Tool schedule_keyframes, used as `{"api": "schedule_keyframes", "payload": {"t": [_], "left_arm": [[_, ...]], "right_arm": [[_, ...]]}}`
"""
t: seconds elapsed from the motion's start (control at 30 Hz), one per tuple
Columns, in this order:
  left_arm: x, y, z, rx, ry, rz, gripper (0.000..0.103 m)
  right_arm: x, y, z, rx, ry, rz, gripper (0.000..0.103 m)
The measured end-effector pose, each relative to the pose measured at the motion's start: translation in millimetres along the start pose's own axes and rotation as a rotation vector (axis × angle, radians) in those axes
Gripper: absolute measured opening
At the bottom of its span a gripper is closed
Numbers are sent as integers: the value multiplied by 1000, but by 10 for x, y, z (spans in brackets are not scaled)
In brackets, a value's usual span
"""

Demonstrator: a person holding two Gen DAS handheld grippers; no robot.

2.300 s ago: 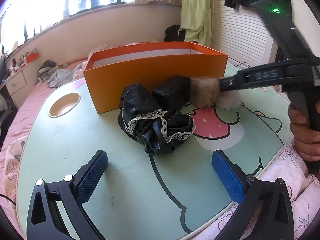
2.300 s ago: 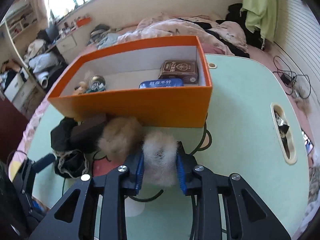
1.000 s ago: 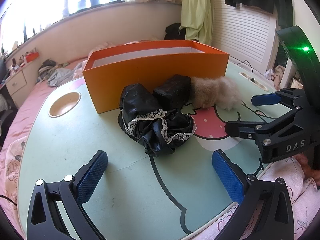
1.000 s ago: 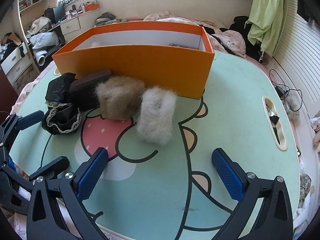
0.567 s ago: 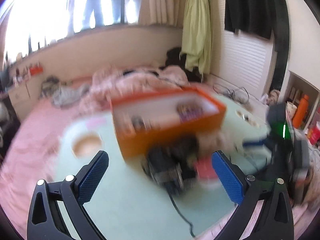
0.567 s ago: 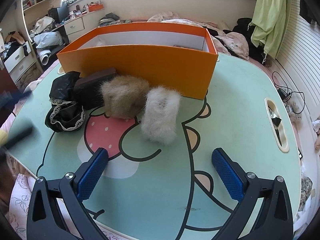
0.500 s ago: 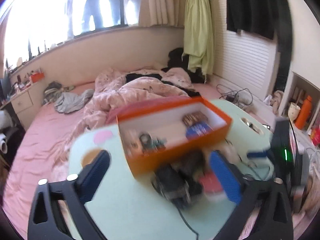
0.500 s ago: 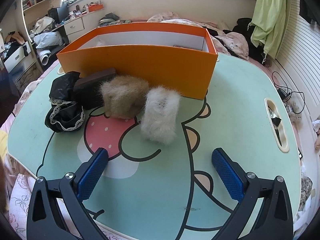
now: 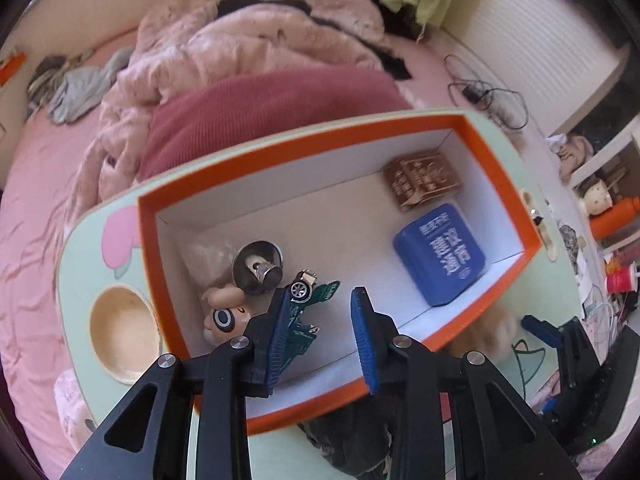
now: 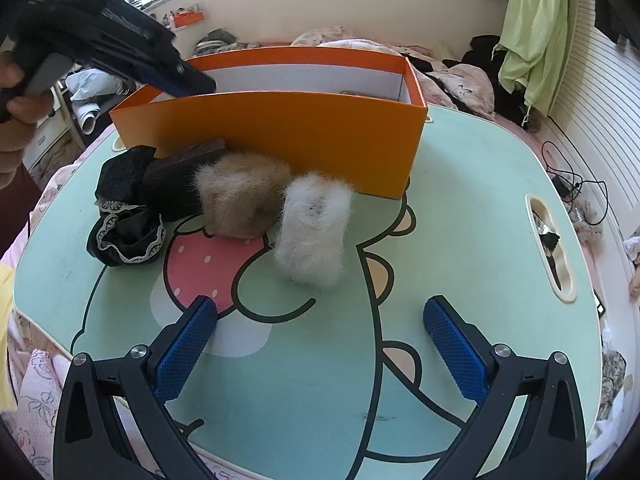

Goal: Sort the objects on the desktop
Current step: 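Reach into the box and grasp the green toy car with the left gripper, then carry the green toy car out and place it on the table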

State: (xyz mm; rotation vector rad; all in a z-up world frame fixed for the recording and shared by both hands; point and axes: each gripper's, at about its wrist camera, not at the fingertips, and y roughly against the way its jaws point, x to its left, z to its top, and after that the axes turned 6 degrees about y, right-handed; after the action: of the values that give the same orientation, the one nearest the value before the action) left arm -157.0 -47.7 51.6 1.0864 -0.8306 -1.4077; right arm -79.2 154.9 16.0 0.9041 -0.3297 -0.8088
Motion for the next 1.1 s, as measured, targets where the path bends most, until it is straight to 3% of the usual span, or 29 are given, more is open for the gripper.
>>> {"api": "schedule_keyframes", "payload": {"t": [0.27,0.53,0.67,0.93,1.1], "left_arm": [[-70,-273,61,39,-59,153,29],[-12,-294,103,36,-52,121,23],[17,-190,70,-4,-40,57,23],[-50,648,-133,-256,-11,-129,21],[-2,1163,-465,-378,19,-274,21]], "right_arm": [[8,2,10,-1,-2,-3,103],[-4,12,4,-1,-4,-4,103],[-11,11,6,0,-6,-3,103],[-17,14,10,0,-6,-3,103],[-23,9,9,0,-6,-2,103]]}}
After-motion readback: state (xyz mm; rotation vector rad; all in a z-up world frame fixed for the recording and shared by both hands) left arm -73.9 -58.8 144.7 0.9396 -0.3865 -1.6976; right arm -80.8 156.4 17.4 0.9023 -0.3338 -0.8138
